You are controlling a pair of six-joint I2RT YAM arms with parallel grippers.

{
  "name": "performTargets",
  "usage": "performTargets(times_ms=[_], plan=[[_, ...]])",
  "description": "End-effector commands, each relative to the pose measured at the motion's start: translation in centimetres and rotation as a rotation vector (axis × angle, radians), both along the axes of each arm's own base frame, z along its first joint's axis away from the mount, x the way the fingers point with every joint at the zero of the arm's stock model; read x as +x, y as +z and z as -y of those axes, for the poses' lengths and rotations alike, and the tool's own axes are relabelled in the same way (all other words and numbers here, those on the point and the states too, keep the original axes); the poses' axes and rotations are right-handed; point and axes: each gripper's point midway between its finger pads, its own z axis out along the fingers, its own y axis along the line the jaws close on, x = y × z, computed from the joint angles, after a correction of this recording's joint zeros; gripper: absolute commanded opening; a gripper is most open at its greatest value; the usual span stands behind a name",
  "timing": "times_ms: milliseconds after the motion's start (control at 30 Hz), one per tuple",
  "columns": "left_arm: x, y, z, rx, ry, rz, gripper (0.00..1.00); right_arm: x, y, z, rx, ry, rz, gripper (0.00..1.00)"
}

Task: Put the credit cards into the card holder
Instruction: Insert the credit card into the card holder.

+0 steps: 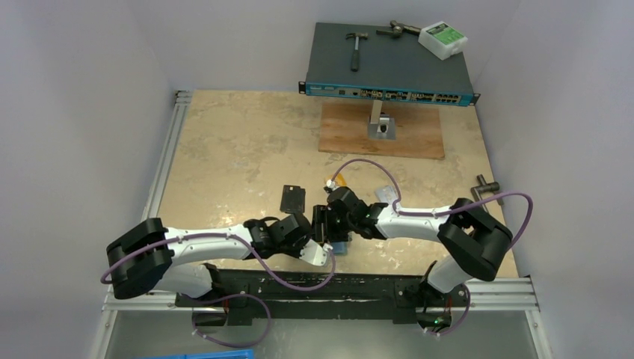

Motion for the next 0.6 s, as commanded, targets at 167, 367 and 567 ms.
performTargets(times_ms=[167,367,567], plan=[[0.3,1.6,1.4,-0.109,-0.006,0.044,0.0,-1.6,-3.9,7.0,-0.357,-0.001,-0.026,0.63],[0.5,1.2,0.9,-0.095,-0.005,0.058,0.0,-1.8,-3.3,6.3,-0.329,0.024,-0.033,0.64],[0.7,1.3,0.8,-0.094,-0.005,0.071,0.0,-1.9,-2.6,6.1,-0.314,0.037,-0.031,0.65]])
